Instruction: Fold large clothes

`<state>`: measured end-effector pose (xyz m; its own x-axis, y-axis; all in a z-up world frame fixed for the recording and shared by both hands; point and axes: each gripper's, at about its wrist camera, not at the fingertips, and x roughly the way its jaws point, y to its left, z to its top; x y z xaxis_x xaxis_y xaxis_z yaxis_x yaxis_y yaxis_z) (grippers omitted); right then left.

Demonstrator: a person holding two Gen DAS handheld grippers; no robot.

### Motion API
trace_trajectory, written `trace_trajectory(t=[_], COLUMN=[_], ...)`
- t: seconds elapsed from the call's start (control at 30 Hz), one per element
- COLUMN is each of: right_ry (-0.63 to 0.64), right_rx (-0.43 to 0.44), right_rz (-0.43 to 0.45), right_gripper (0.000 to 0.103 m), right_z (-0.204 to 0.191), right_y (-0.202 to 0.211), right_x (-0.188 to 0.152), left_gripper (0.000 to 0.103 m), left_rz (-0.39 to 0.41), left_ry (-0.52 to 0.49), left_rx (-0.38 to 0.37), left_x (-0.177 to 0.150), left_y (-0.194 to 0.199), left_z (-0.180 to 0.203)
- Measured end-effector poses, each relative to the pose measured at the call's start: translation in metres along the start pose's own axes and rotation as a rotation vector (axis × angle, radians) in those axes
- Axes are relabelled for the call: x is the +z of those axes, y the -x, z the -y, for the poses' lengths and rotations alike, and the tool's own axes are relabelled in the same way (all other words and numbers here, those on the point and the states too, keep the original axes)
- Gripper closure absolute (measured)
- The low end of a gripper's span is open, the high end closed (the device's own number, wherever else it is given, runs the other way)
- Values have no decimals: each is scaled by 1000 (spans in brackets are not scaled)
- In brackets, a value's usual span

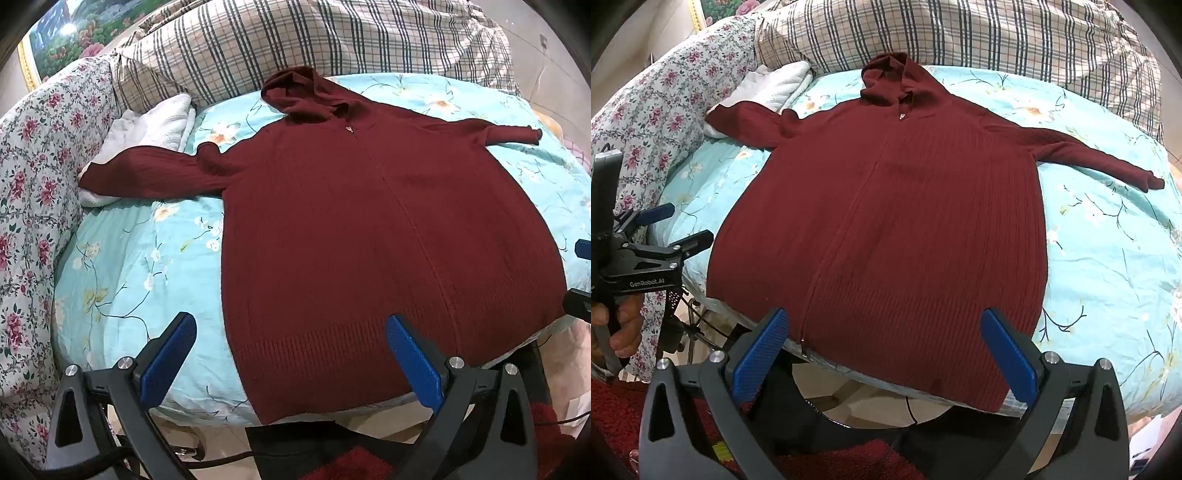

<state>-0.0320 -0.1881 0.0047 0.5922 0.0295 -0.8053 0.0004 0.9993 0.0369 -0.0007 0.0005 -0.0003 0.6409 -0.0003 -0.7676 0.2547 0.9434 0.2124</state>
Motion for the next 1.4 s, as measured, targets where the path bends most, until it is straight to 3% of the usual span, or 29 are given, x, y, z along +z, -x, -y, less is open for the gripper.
trace_trajectory(t=[0.83, 1.4], right_ry=[0, -64], right_rx=[-5, 28], right_rz=[-8, 42], right_gripper=[0, 0], right_z=[-1, 17], right_y=[0, -6], right_x=[-3, 4], left_gripper=[0, 0], left_rz=[0, 26], left_ry=[-2, -10], left_rx=[-5, -9], left_x=[-2, 7], left_y=[-7, -18], left_z=[-1, 1])
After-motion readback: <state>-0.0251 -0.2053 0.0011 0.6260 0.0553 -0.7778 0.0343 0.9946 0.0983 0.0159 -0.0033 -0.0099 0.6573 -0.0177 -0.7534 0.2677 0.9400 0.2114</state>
